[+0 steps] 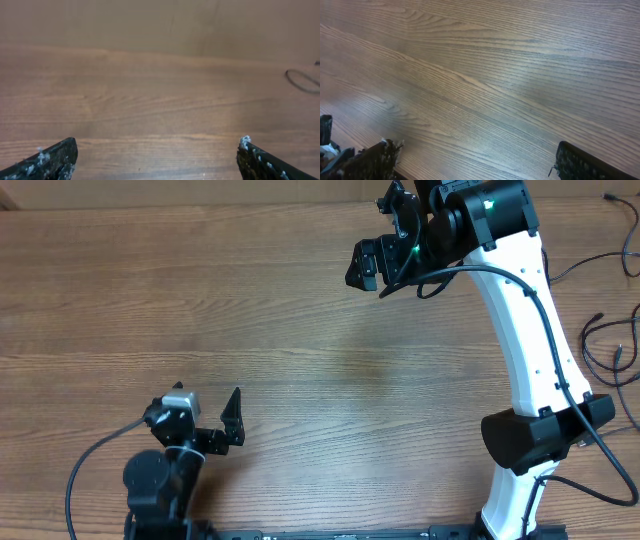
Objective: Untangle cables
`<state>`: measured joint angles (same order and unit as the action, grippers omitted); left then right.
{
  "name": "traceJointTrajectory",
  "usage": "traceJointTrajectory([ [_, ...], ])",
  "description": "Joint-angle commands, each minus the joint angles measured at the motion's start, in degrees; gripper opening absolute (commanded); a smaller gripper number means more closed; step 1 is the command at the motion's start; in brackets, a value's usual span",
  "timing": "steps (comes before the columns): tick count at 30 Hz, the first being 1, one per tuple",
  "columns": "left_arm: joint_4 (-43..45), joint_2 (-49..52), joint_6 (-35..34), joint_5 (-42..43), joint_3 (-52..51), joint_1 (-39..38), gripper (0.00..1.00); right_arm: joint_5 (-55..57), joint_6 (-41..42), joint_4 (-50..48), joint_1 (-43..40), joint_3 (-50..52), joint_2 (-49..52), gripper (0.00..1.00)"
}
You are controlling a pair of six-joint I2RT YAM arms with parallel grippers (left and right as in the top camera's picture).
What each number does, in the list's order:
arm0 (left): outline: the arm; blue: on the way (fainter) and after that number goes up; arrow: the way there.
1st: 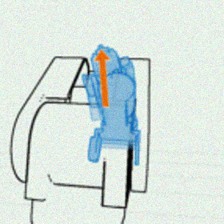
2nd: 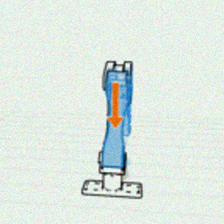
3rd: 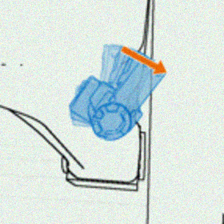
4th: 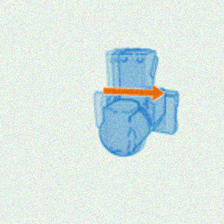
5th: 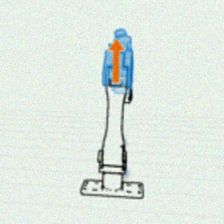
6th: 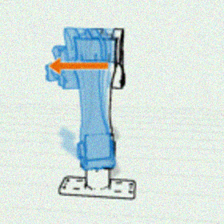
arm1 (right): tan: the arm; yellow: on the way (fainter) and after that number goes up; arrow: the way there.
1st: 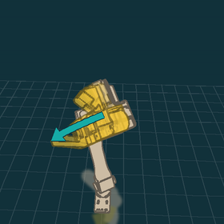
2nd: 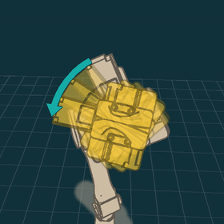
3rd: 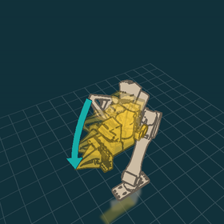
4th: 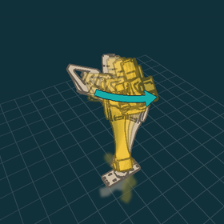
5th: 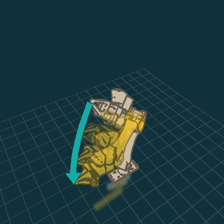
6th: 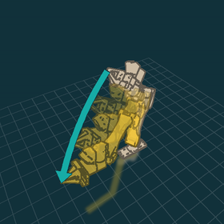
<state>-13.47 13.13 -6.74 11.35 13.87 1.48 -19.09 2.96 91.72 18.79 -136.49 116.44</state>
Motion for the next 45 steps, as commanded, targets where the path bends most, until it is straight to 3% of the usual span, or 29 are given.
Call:
traceJointTrajectory([
  [1, 0.5, -5.4, -1.8, 0.3, -2.2, -0.1, 1.00, 0.2, -0.5, -0.1, 0.0, -0.3, 0.0, 1.00],
  [7, 1.5, -13.2, -3.5, 0.0, -5.9, -0.1, 1.00, 0.2, -0.5, -0.1, 0.0, -0.3, 0.0, 1.00],
  [20, 10.4, -13.0, -5.1, 0.1, -13.6, -0.1, 1.00, 0.2, -0.5, -0.1, 0.0, -0.3, 0.0, 1.00],
  [35, 9.9, -13.0, 2.1, -0.1, -13.6, -0.1, 1.00, 0.2, -0.5, -0.1, 0.0, -0.3, 0.0, 1.00],
  [45, 9.7, -13.0, 2.3, -1.0, -13.6, -0.1, 0.99, 0.2, -0.5, -0.1, 0.0, -0.3, 0.0, 1.00],
])
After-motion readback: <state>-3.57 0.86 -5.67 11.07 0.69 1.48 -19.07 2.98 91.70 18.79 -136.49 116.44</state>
